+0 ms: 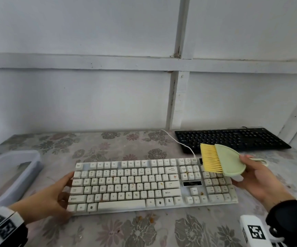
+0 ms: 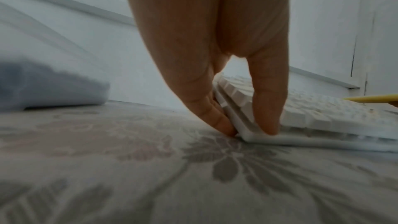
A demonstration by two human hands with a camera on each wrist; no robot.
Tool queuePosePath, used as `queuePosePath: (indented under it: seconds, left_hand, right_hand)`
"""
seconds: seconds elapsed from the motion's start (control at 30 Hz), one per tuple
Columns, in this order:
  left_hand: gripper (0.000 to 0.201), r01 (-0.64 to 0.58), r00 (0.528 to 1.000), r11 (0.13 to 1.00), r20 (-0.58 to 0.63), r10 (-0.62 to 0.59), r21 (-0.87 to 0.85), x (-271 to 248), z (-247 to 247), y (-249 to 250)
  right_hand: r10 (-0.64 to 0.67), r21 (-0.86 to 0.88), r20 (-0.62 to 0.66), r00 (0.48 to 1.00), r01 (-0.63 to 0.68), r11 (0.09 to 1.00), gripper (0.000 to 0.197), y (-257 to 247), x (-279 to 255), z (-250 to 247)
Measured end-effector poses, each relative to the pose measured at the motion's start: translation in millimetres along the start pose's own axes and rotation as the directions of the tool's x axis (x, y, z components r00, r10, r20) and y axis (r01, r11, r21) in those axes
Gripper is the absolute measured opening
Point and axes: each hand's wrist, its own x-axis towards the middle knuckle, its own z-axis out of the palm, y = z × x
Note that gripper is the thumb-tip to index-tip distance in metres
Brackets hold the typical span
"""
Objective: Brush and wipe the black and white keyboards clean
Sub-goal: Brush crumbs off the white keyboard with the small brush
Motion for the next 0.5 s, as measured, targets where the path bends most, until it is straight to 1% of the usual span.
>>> queuePosePath:
  seconds: [0.17,0.3,0.33,0.43,0.5]
  left_hand:
    - [0.1,-0.053,0.998,0.996,-0.027,0.055,0.075,-4.1,9.4,7.2]
    - [0.097,-0.095,0.994,0.987,-0.039,0.101,0.133,-8.6,15.5,15.1]
    - [0.099,-0.093,0.994,0.983,-0.05,0.102,0.156,-8.7,15.8,15.7]
    - [0.114,-0.085,0.991,0.966,-0.084,0.108,0.242,-8.3,16.0,15.8]
    - [0.118,-0.081,0.99,0.954,-0.084,0.109,0.29,-7.1,16.7,15.1]
  right_hand:
    - [0.002,0.004,-0.012,1.0,-0.002,1.0,0.016,3.1,0.9,-3.8]
    - [-0.011,-0.008,-0.024,1.0,0.01,1.0,0.019,3.6,-2.3,-1.8]
    - [-0.014,-0.01,-0.026,1.0,0.013,1.0,0.019,3.4,-3.4,-1.0]
    - [-0.02,-0.004,-0.025,0.999,0.02,1.0,0.019,3.1,-4.9,0.2]
    - [-0.024,-0.004,-0.026,0.999,0.024,1.0,0.019,2.9,-6.0,0.6]
